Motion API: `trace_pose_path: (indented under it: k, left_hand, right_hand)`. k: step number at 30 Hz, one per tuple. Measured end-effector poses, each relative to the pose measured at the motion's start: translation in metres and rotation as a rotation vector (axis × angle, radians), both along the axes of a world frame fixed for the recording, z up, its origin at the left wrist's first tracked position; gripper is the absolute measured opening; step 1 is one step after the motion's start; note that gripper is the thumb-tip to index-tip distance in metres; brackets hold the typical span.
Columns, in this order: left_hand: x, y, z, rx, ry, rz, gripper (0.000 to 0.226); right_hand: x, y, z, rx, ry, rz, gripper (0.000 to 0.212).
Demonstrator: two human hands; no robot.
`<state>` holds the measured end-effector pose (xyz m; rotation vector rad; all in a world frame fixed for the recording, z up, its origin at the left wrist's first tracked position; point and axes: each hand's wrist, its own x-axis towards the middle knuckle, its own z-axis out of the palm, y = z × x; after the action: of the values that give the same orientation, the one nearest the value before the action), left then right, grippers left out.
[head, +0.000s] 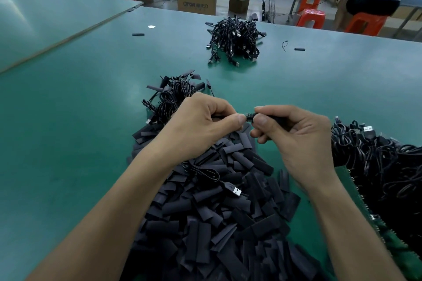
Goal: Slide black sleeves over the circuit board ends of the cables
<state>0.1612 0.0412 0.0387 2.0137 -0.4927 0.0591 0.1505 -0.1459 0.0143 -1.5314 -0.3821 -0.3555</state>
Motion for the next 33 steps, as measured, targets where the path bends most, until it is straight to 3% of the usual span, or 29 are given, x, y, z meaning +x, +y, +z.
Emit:
trace_pose_path:
  k: [6, 12, 17, 26, 33]
  left_hand:
    - [-0.001, -0.003, 0.000, 0.021, 0.003, -0.022, 0.021]
    - [-0.003, -0.004, -0.001, 0.008, 0.004, -0.025, 0.020]
    - [-0.002, -0.007, -0.002, -0.021, -0.002, 0.008, 0.021]
    - [-0.001, -0.006, -0.003, -0.023, -0.068, 0.033, 0.019]
    - [-0.001, -0.006, -0.003, -0.018, -0.051, 0.001, 0.019]
  right_hand:
    - [-0.001, 0.002, 0.001, -0.016, 0.031, 0.028, 0.015]
    - [-0.001, 0.000, 0.001, -0.034, 0.011, -0.153, 0.042]
    - [0.000, 0.004, 0.001, 0.139, -0.005, -0.256, 0.022]
    - [-0.004, 0.020, -0.003, 0.171, -0.009, -0.217, 0.030]
    - [-0.006, 0.017, 0.004, 0.195, 0.018, -0.212, 0.020]
